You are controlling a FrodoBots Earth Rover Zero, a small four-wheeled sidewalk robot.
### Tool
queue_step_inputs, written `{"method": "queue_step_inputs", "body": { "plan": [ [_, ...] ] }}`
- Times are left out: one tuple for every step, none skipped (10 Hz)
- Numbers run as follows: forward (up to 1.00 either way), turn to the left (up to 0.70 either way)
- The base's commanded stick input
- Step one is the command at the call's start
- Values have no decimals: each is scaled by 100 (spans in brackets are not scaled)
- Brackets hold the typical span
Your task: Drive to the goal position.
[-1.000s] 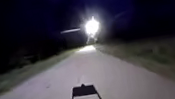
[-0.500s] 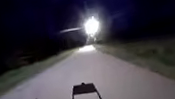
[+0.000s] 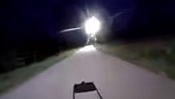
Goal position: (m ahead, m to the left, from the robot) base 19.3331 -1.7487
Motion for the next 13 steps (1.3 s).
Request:
{"method": "queue_step_inputs", "body": {
  "plan": [
    [100,-3],
    [100,-3],
    [100,-3],
    [100,-3],
    [100,-3],
    [100,-3],
    [100,-3],
    [100,-3],
    [100,-1],
    [100,0],
    [100,-2],
    [100,-2],
    [100,-1]
  ]
}}
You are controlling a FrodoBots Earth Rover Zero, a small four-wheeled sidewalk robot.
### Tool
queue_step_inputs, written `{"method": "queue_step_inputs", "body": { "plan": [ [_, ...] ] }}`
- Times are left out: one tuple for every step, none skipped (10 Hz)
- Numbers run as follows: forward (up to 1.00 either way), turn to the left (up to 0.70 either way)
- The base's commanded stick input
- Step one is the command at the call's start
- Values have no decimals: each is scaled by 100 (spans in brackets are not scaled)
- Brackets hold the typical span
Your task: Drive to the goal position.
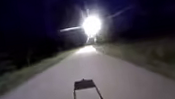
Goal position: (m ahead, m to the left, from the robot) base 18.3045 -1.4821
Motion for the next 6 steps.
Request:
{"method": "queue_step_inputs", "body": {
  "plan": [
    [100,0],
    [100,0],
    [100,0],
    [100,0],
    [100,0],
    [100,0]
  ]
}}
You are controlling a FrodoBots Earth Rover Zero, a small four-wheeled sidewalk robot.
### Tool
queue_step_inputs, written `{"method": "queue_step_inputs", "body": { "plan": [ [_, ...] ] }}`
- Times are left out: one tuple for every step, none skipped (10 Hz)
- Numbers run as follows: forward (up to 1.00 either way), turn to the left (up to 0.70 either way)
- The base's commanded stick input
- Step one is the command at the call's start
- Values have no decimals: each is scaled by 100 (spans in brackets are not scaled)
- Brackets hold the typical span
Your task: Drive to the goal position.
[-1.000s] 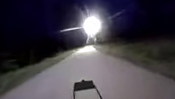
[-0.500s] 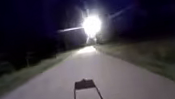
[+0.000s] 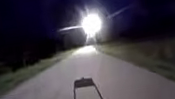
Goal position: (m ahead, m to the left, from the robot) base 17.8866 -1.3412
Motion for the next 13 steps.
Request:
{"method": "queue_step_inputs", "body": {
  "plan": [
    [100,-2],
    [100,-3],
    [100,-14],
    [100,-23],
    [100,-33],
    [100,-38],
    [100,-36],
    [100,-9],
    [100,0],
    [100,0],
    [100,0],
    [100,0],
    [100,0]
  ]
}}
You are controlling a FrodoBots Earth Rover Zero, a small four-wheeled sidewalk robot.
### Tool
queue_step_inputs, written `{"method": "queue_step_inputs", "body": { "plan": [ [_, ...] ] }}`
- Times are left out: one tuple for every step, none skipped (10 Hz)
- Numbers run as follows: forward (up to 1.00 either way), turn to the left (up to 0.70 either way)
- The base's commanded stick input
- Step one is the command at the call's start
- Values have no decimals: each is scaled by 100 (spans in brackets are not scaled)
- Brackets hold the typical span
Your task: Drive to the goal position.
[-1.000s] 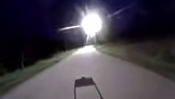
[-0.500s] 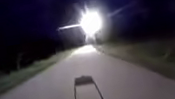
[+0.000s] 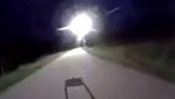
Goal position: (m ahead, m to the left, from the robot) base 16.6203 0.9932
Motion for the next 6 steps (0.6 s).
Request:
{"method": "queue_step_inputs", "body": {
  "plan": [
    [100,0],
    [100,0],
    [100,0],
    [100,0],
    [100,0],
    [100,0]
  ]
}}
